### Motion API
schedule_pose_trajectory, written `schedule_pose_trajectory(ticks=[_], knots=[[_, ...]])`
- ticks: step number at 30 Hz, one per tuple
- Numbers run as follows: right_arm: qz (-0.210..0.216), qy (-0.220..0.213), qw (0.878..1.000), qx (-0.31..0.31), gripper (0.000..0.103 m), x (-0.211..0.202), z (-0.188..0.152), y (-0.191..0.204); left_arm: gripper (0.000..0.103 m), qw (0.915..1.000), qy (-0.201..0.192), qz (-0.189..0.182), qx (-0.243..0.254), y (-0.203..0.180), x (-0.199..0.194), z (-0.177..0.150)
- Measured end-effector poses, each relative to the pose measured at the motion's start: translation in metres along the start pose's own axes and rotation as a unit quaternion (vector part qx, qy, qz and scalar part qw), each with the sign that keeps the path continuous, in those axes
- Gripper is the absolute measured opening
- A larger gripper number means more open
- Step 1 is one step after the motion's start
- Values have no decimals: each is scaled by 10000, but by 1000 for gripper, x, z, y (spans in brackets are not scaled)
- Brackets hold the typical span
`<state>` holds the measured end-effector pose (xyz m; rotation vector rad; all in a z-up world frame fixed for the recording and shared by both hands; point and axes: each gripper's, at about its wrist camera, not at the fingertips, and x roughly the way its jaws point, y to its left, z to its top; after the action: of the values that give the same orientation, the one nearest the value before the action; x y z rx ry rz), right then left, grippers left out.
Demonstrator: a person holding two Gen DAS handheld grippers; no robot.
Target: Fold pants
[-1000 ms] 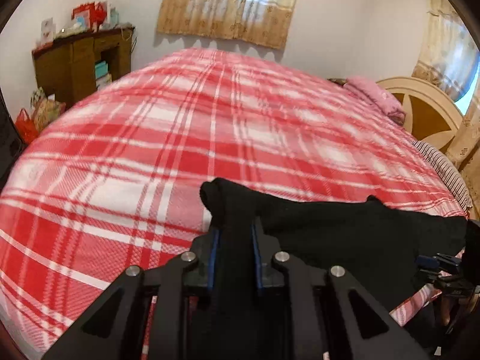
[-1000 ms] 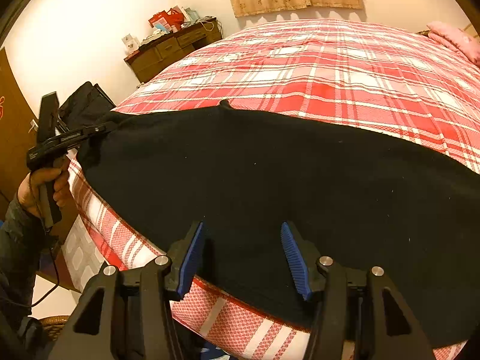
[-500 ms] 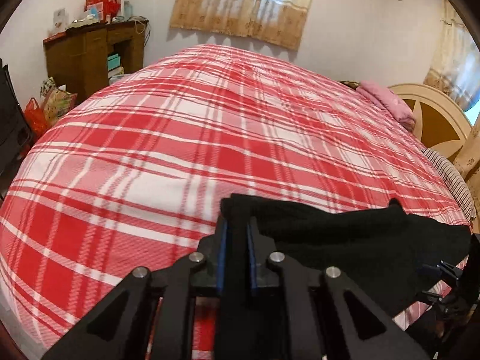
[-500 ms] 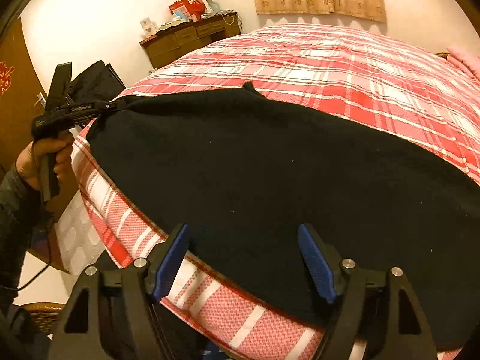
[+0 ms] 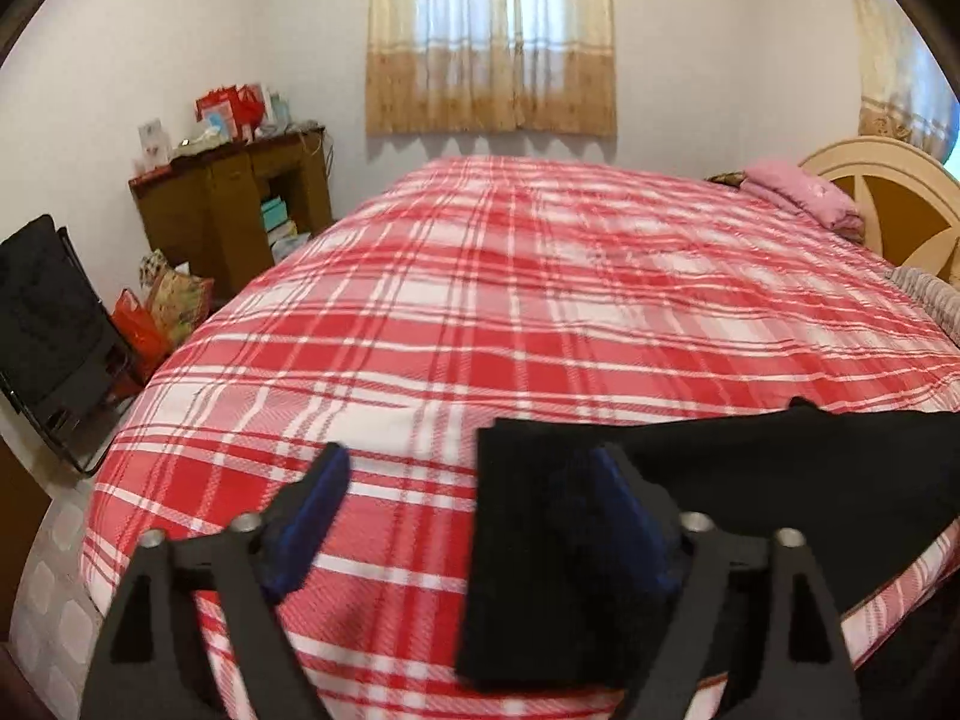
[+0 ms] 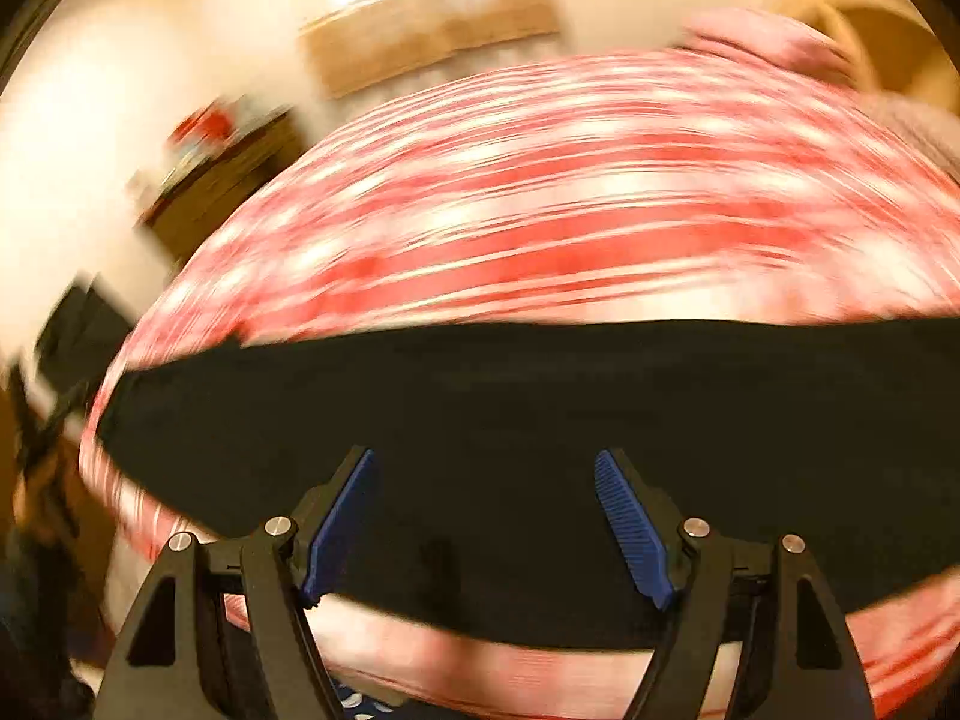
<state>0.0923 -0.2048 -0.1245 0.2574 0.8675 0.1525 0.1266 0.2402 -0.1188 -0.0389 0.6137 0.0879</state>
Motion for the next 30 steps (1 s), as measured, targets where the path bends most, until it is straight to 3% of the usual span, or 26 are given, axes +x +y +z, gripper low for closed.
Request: schedule_pose_trajectory(ticks=[2, 5, 8, 11, 15, 16, 17, 19, 27, 30], knots=[[-270, 106, 9992, 273, 76, 1, 4, -31, 100, 9999, -32, -144, 37, -12, -1, -4], [242, 39, 9988, 430, 76, -9, 8, -51, 100, 9992, 193, -269, 205, -34, 11, -11], [69, -591, 9980, 191, 76, -49, 15, -54, 100, 9981, 312, -337, 422, -55, 17, -17], [-358, -1096, 9923, 455, 76, -94, 24, -93, 100, 9970, 378, -313, 601, -69, 15, -23], [-886, -1448, 9734, 1541, 76, -149, 16, -185, 100, 9966, 446, -265, 646, -77, 16, -30], [-987, -1474, 9709, 1611, 69, -158, 16, -202, 100, 9962, 497, -284, 650, -79, 19, -31], [-1002, -1471, 9703, 1636, 61, -159, 19, -210, 100, 9959, 556, -261, 662, -81, 21, -32], [-886, -1272, 9712, 1810, 57, -156, 27, -236, 100, 9955, 634, -183, 683, -86, 27, -33], [-150, -710, 9822, 1735, 52, -111, 52, -254, 100, 9966, 601, 10, 569, -89, 29, -34], [-333, -606, 9854, 1556, 24, -103, 53, -252, 100, 9957, 629, 78, 672, -91, 31, -36]])
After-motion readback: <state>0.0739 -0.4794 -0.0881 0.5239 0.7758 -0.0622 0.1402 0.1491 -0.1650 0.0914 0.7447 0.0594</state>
